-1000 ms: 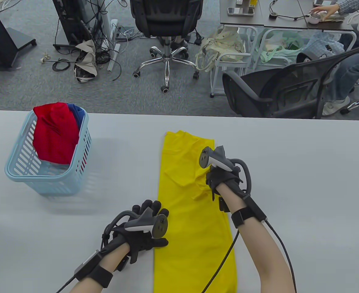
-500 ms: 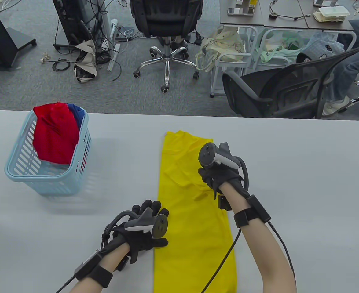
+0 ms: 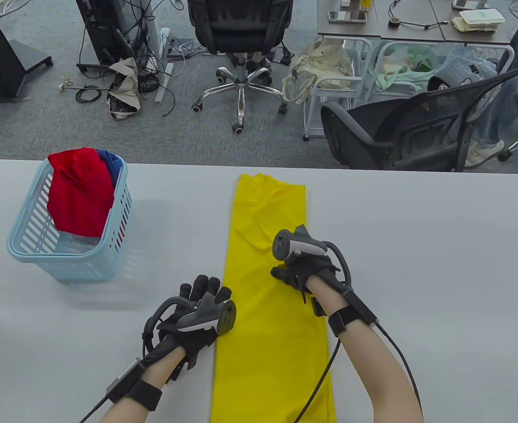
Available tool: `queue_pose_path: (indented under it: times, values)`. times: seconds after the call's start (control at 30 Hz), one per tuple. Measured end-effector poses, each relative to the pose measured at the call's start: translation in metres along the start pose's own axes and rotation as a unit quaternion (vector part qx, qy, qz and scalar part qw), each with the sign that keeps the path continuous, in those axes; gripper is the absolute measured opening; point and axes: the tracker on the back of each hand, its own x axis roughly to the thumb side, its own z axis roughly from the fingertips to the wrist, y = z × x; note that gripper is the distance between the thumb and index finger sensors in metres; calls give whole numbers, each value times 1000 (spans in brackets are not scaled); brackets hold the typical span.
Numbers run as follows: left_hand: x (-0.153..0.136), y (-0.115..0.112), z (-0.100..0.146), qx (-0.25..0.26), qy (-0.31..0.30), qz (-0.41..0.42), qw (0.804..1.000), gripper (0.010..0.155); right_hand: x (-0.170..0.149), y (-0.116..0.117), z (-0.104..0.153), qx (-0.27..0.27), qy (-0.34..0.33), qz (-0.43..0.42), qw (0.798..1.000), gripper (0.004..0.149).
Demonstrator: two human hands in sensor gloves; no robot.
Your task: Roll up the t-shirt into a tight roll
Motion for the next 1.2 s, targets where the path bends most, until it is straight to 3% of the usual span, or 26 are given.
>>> queue_pose_path:
  times: [0.13, 0.27, 0.43, 0.5, 0.57, 0.67, 0.77, 0.87, 1.2]
  values:
    - [4, 1, 4, 4, -14, 6, 1000, 77, -7, -7, -6, -8, -1, -30, 1000, 79]
    - [12, 9, 17, 24, -46, 25, 998, 79, -7, 2, 23, -64, -10, -30, 997, 80]
    - [29, 10, 25, 13, -92, 61, 994, 81, 4, 44, 83, -53, -40, 54, 996, 81]
    - [34, 7, 24, -40, -86, 94, 991, 85, 11, 66, 103, -45, -63, 71, 995, 82]
    - [38, 3, 23, -62, -93, 123, 986, 86, 15, 87, 110, -22, -84, 75, 993, 82]
    - [43, -2, 17, -62, -69, 52, 994, 86, 18, 111, 107, -17, -69, 110, 991, 84]
    - [42, -4, 7, -69, -49, -5, 996, 87, 15, 111, 101, -9, -75, 82, 994, 83]
    - [32, 4, -6, -72, -40, 53, 995, 88, 9, 100, 88, -3, -68, 81, 994, 81]
    - [1, 29, -61, -75, -28, 29, 996, 86, -9, 58, 36, 30, -46, -3, 998, 80]
